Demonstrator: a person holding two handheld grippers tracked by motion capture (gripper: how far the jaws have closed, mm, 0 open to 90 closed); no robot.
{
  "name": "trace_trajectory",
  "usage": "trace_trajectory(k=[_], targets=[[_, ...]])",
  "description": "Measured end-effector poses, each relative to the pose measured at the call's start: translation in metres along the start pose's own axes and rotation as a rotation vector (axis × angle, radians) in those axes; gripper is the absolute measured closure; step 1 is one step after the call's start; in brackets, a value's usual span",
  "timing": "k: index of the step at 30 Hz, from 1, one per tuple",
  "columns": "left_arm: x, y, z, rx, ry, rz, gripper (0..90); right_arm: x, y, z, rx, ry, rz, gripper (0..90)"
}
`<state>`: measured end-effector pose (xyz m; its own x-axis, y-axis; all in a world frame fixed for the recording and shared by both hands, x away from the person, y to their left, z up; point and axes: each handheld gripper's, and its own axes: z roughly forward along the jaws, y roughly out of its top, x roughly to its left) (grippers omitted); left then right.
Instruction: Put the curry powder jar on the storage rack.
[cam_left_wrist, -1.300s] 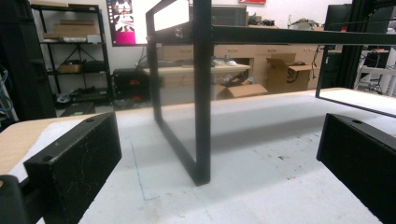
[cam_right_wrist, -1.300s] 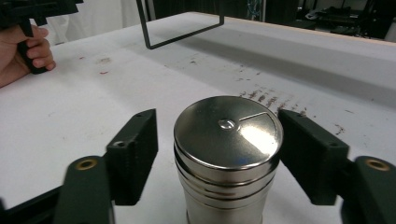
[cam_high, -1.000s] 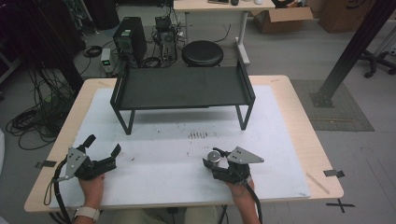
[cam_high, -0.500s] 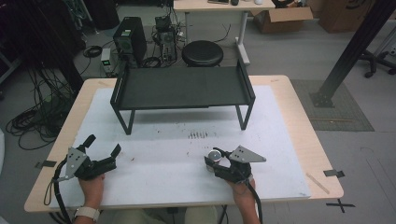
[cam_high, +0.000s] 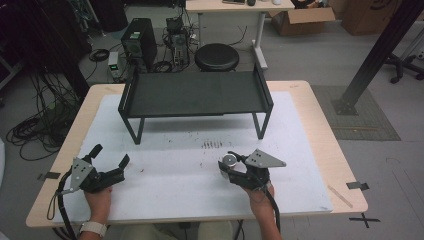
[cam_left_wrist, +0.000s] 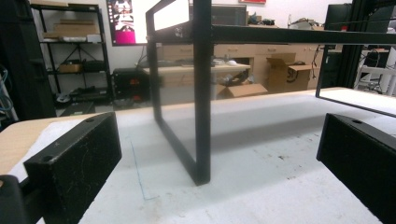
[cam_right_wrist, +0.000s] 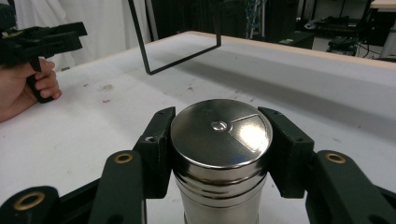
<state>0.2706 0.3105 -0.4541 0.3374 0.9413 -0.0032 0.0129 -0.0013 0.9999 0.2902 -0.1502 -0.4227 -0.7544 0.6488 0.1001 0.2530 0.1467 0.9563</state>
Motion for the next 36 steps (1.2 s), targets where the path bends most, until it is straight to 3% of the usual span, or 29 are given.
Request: trace_trajectory(k=[36], targets=[[0.0,0.0,0.0,0.001,-0.001,-0.002,0.3,0.003,0.107,0.02,-0.045,0.07,-0.091,48.9]])
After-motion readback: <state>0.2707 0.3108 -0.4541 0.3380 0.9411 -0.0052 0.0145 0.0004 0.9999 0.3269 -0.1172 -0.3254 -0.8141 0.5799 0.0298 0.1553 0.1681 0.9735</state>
